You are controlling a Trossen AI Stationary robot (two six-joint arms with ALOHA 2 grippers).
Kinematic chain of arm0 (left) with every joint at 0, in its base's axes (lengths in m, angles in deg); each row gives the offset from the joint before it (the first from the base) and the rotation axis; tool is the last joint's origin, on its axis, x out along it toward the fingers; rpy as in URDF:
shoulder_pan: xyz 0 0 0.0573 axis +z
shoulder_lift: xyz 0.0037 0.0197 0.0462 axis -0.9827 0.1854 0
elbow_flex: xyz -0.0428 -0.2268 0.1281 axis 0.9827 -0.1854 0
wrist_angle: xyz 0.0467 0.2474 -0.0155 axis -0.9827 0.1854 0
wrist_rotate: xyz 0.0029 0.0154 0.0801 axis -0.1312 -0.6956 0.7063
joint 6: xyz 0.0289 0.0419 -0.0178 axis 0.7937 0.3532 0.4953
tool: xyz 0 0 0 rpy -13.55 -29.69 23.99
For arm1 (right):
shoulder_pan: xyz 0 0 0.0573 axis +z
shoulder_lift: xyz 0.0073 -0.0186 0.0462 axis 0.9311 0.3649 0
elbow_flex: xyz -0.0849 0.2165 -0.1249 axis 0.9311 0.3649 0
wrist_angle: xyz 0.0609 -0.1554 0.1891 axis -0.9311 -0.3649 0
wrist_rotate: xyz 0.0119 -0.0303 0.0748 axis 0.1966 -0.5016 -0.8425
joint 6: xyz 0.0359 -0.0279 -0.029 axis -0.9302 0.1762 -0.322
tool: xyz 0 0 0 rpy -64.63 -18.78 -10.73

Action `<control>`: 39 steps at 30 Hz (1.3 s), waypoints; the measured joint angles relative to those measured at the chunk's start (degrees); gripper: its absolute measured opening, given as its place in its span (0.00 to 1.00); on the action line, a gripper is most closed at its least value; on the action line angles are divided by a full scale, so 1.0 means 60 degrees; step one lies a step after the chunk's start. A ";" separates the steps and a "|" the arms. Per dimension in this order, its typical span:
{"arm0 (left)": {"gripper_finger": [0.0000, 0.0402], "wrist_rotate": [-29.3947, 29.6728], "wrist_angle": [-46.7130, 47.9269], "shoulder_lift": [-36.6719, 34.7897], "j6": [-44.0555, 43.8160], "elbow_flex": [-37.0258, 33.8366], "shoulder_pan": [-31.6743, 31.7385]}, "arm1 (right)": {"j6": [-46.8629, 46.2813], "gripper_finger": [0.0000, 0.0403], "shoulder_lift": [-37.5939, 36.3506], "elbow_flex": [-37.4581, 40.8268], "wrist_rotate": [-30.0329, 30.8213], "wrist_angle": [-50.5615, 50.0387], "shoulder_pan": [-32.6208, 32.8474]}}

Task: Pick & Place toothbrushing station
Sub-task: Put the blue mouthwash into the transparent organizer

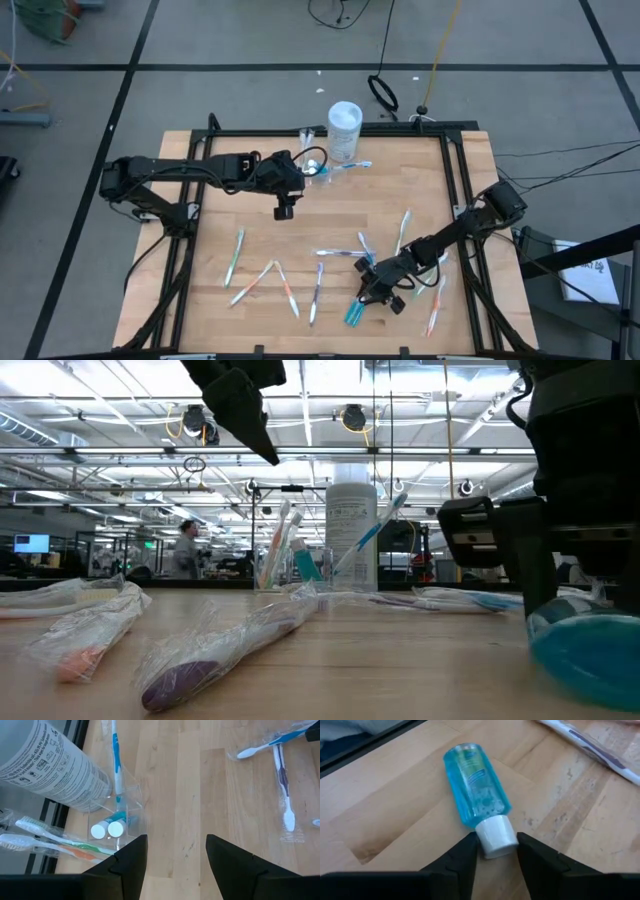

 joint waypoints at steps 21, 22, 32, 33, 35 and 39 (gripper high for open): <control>0.52 -0.1960 -0.1222 0.0000 -0.2512 0.0000 0.0004 | 0.7826 0.23 -0.2455 0.0007 0.3945 -0.1886 -0.1070; 0.52 -0.2240 -0.1408 0.0000 -0.2668 0.0000 0.0004 | 0.8862 0.23 -0.2501 0.0007 0.4630 -0.1697 -0.1219; 0.52 -0.2593 -0.2514 0.1176 -0.2070 0.0004 -0.0120 | 1.2089 0.23 -0.2503 0.0004 0.6028 -0.0344 -0.3135; 0.52 -0.2299 -0.2668 0.1390 -0.1911 0.0004 -0.0120 | 1.2005 0.23 -0.2497 0.0004 0.6037 -0.0496 -0.3215; 0.52 -0.1951 -0.2732 0.1816 -0.1687 0.0002 -0.0107 | 1.1871 0.23 -0.2490 0.0011 0.6043 -0.0736 -0.3272; 0.52 -0.2398 -0.3197 0.2597 -0.1689 -0.0004 0.0015 | 1.1814 0.23 -0.2495 0.0011 0.5970 -0.0770 -0.3228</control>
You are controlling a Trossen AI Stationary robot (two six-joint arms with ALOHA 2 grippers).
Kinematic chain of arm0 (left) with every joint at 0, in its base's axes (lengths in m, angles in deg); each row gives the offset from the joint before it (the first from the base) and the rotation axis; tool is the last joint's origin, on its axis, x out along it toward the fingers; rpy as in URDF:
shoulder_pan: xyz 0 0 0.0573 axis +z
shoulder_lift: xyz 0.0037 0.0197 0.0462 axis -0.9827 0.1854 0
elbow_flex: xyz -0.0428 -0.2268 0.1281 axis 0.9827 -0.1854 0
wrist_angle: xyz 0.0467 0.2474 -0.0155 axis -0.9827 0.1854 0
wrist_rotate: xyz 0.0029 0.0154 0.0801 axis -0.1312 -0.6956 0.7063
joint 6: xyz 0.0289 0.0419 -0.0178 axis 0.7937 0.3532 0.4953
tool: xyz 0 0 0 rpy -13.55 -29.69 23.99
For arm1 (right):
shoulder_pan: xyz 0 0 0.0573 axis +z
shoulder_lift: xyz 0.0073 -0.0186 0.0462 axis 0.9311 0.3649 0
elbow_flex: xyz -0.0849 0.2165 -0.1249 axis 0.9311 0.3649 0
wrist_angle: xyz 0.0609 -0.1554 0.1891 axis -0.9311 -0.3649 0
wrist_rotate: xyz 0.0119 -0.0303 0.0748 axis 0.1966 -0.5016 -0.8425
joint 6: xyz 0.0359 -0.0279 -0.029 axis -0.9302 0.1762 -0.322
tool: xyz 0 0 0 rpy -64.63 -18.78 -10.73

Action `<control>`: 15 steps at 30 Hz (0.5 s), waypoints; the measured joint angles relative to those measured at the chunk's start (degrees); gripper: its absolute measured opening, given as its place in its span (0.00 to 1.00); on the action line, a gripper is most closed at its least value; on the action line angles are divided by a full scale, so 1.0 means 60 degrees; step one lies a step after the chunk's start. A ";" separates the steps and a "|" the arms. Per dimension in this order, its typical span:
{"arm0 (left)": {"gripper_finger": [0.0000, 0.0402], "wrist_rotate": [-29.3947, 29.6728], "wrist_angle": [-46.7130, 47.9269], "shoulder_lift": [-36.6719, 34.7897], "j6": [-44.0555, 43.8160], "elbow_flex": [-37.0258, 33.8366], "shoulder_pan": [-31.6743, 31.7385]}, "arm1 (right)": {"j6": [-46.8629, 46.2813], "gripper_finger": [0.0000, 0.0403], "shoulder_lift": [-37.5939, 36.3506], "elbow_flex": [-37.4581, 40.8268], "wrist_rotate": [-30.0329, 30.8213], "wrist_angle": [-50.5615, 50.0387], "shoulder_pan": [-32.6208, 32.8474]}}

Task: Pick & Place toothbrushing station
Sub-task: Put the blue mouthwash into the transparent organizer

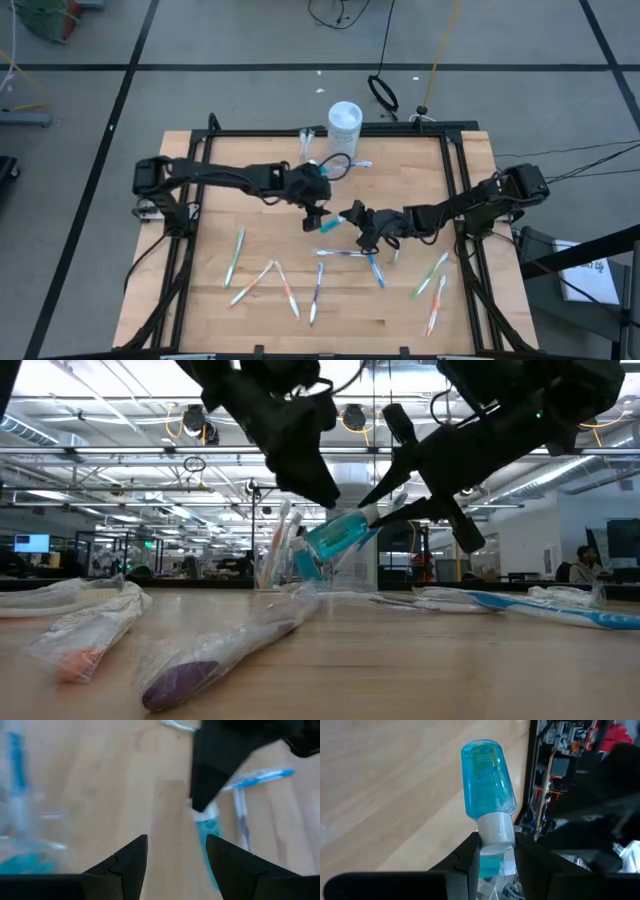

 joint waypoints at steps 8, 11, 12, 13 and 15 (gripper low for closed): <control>0.52 -0.1687 -0.1457 0.0821 -0.0679 0.0004 0.0029 | -0.0034 0.23 0.0000 -0.0007 0.0001 0.0100 0.0015; 0.52 -0.1900 -0.1701 0.1099 -0.1065 0.0004 0.0035 | -0.0082 0.23 0.0004 -0.0007 -0.0005 0.0128 0.0015; 0.52 -0.1896 -0.1749 0.1209 -0.1149 0.0004 0.0031 | -0.0055 0.23 0.0001 -0.0007 -0.0003 0.0142 0.0015; 0.52 -0.1890 -0.1854 0.1319 -0.1249 0.0004 0.0027 | -0.0049 0.23 0.0000 -0.0007 0.0000 0.0147 0.0013; 0.52 -0.1858 -0.1886 0.1474 -0.1296 0.0002 0.0019 | -0.0049 0.23 0.0000 -0.0007 0.0019 0.0117 0.0011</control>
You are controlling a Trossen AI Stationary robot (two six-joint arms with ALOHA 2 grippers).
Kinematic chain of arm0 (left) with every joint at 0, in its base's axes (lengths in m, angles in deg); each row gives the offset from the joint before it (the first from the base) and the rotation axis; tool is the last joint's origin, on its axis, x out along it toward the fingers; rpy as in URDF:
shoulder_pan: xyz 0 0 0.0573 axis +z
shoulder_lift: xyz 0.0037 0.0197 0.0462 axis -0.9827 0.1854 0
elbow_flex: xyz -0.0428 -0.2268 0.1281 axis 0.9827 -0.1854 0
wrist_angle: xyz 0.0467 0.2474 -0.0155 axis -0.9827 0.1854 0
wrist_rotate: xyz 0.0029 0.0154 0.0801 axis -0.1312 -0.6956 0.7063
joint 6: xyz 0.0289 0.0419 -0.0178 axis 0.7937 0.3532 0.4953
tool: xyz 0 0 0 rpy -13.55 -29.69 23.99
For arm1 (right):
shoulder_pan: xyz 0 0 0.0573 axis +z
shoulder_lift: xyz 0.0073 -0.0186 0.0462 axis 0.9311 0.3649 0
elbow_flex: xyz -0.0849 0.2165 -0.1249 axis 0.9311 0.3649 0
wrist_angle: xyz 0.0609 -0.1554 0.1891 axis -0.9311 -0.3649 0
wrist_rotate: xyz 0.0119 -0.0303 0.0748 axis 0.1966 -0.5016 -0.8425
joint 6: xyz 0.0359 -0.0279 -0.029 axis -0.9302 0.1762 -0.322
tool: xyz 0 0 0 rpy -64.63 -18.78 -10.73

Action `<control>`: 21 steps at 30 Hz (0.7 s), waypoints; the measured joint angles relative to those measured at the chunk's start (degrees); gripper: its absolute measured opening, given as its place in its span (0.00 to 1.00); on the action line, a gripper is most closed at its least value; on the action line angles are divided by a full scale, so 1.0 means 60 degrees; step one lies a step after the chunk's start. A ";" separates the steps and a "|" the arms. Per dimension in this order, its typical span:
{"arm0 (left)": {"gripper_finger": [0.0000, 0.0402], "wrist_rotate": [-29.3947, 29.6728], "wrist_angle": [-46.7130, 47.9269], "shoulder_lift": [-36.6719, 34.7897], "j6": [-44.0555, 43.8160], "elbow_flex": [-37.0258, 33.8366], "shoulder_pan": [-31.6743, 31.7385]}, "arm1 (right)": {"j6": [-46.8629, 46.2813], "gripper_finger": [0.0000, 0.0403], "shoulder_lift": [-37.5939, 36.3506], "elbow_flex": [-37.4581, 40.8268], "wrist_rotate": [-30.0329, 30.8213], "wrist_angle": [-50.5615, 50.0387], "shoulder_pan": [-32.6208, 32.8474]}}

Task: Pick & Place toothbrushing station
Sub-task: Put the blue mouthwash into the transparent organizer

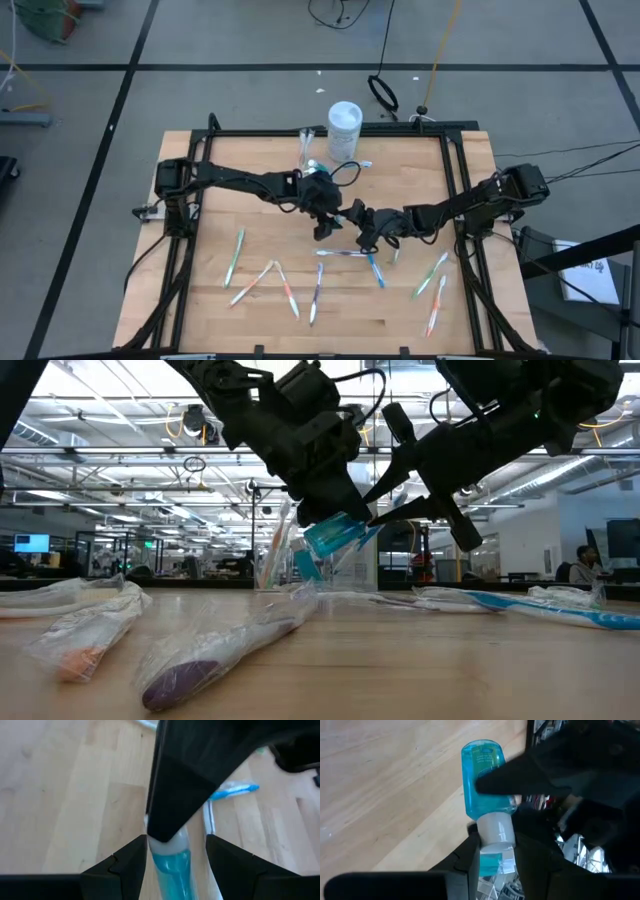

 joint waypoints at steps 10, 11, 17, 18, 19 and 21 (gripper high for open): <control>0.40 0.0100 -0.0017 0.0027 -0.0030 -0.0002 0.0061 | -0.0190 0.26 0.0000 0.0000 -0.0001 -0.0001 0.0000; 0.37 0.0093 -0.0018 0.0027 -0.0052 -0.0002 0.0064 | -0.0193 0.26 0.0000 0.0000 0.0003 -0.0001 0.0000; 0.23 0.0058 0.0001 0.0027 -0.0291 -0.0002 0.0138 | -0.0545 0.27 0.0000 0.0000 0.0013 -0.0020 -0.0004; 0.22 0.0032 0.0001 0.0027 -0.0281 -0.0002 0.0154 | -0.0706 0.27 0.0000 0.0000 0.0015 -0.0027 -0.0004; 0.22 0.0023 0.0001 0.0027 -0.0284 -0.0002 0.0165 | -0.0842 0.27 0.0000 0.0000 0.0018 -0.0027 -0.0004; 0.24 0.0007 0.0000 0.0023 -0.0293 -0.0002 0.0208 | -0.1043 0.27 0.0000 0.0000 0.0054 -0.0026 -0.0011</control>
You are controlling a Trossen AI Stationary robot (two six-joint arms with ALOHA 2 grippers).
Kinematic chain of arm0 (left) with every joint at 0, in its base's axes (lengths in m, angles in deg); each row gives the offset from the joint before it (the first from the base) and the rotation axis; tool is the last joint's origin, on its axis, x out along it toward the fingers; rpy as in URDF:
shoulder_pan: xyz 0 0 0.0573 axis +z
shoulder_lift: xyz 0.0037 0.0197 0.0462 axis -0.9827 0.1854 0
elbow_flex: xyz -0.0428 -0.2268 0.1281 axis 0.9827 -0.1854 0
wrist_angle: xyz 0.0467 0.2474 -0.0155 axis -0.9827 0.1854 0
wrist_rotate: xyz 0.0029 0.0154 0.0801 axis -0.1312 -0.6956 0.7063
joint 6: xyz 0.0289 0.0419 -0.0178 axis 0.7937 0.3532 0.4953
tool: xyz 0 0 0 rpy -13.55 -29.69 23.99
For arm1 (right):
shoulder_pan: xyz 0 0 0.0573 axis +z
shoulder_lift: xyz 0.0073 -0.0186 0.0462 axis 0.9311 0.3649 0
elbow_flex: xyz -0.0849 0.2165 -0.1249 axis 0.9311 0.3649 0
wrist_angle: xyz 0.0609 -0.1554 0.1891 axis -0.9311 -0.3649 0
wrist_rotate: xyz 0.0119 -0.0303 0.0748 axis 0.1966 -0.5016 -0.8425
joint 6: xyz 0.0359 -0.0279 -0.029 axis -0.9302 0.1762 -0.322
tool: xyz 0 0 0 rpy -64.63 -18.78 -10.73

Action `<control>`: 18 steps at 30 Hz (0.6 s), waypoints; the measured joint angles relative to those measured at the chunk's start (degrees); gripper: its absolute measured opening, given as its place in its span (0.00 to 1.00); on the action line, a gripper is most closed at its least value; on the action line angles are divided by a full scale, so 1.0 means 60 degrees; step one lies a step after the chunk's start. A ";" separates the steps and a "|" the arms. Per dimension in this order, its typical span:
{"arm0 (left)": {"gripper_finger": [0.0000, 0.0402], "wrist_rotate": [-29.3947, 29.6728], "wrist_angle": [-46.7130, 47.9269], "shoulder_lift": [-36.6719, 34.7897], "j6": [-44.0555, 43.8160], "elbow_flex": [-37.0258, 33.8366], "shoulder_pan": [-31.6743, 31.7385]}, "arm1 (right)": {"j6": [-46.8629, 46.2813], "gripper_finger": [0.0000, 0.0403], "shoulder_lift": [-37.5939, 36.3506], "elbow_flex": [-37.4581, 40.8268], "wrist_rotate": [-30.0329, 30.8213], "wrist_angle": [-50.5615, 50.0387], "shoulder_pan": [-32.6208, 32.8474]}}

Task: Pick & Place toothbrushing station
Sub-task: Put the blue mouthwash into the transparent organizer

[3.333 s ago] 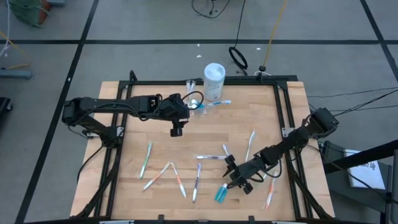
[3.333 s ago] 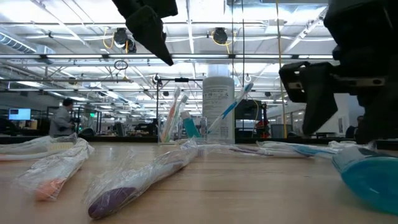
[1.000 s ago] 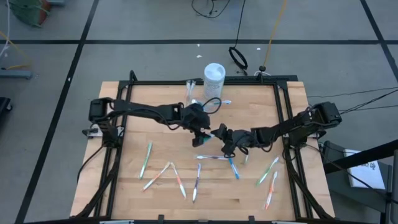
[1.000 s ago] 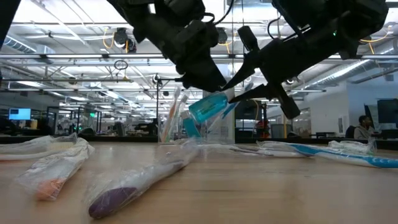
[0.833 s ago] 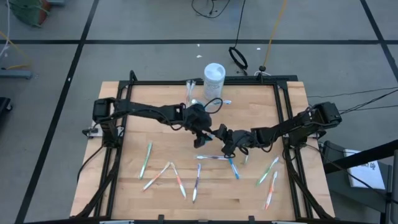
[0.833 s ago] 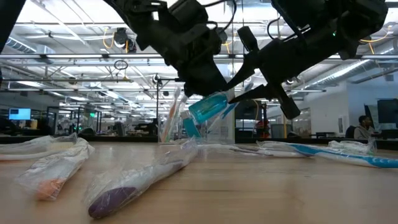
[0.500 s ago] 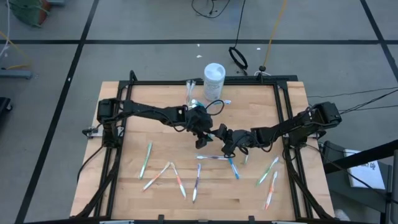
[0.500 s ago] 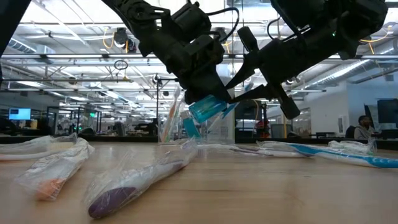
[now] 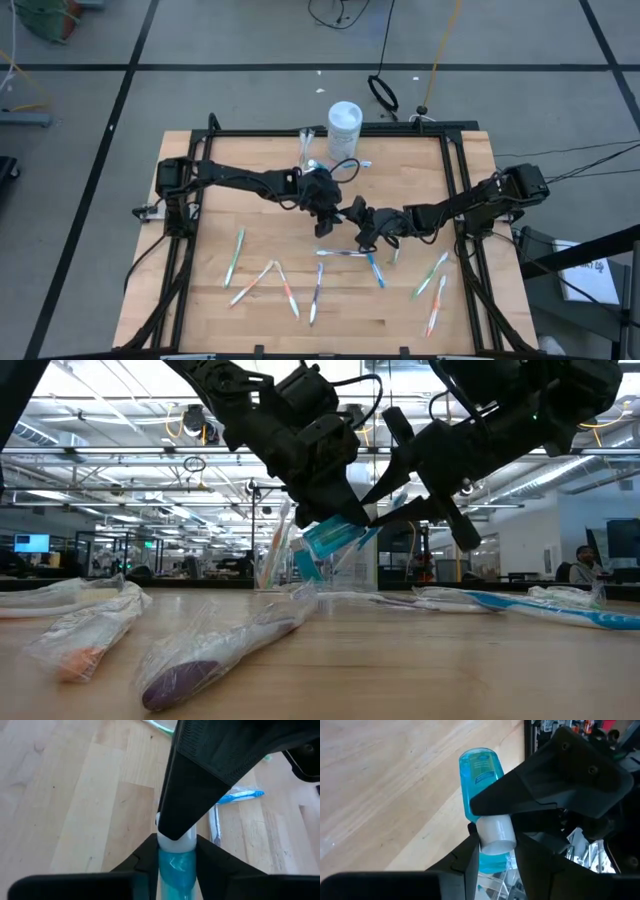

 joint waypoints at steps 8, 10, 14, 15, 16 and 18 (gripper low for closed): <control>0.28 0.0291 0.0233 -0.0342 0.0096 0.0022 0.0235 | -0.0164 0.27 -0.0005 -0.0020 0.2194 0.0140 -0.0008; 0.26 0.0426 0.0493 -0.0595 0.0120 0.0022 0.0349 | -0.0326 0.27 -0.0007 -0.0029 0.2455 0.0205 -0.0082; 0.22 0.1093 0.1088 -0.1266 0.0574 0.0020 0.0609 | -0.0796 0.27 -0.0017 -0.0048 0.2723 0.0658 -0.0248; 0.22 0.1398 0.1425 -0.1501 0.0698 -0.0006 0.0702 | -0.0896 0.27 -0.0036 -0.0022 0.2826 0.0610 -0.0271; 0.22 0.1823 0.1451 -0.1696 0.0819 -0.0047 0.0784 | -0.1029 0.27 -0.0006 0.0041 0.2913 0.0591 -0.0317; 0.23 0.2907 0.1163 -0.2067 0.1081 0.0011 0.0892 | -0.1150 0.27 0.0030 0.0033 0.2851 0.0674 -0.0359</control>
